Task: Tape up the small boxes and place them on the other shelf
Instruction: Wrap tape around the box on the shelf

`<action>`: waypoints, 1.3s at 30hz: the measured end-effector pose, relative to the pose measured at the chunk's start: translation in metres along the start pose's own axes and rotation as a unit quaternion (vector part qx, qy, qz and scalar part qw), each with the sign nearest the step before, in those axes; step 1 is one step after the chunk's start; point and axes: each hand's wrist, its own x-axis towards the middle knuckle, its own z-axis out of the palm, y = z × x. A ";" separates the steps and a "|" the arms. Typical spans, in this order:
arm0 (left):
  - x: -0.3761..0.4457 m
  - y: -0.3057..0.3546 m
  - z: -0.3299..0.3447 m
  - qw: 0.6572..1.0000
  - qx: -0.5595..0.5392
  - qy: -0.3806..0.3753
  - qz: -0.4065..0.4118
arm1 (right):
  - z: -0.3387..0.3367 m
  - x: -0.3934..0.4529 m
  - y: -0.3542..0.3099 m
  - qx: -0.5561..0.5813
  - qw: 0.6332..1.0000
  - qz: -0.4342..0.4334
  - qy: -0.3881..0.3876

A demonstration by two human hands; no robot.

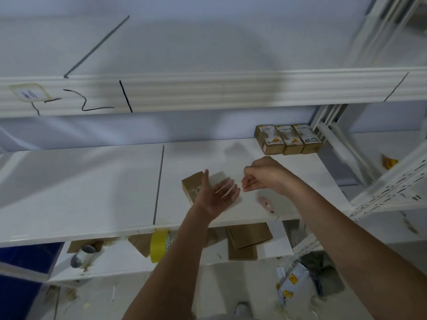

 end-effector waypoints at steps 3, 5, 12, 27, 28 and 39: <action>-0.003 0.011 -0.008 0.997 0.077 0.016 0.016 | 0.003 0.005 -0.003 -0.031 0.999 -0.006 -0.030; -0.008 0.014 -0.012 0.994 0.105 0.033 0.026 | 0.007 0.008 -0.006 -0.049 0.997 0.002 -0.065; -0.028 0.040 -0.040 0.963 0.206 0.123 0.124 | 0.025 0.032 -0.012 -0.149 0.985 -0.002 -0.084; -0.033 0.078 -0.065 0.936 0.259 0.209 0.115 | 0.053 0.082 -0.004 -0.115 0.982 0.069 -0.134; -0.034 0.079 -0.066 0.936 0.268 0.203 0.102 | 0.055 0.085 0.000 -0.119 0.982 0.062 -0.136; -0.028 0.092 -0.062 0.934 0.303 0.188 0.007 | 0.060 0.088 0.027 -0.084 0.969 0.113 -0.204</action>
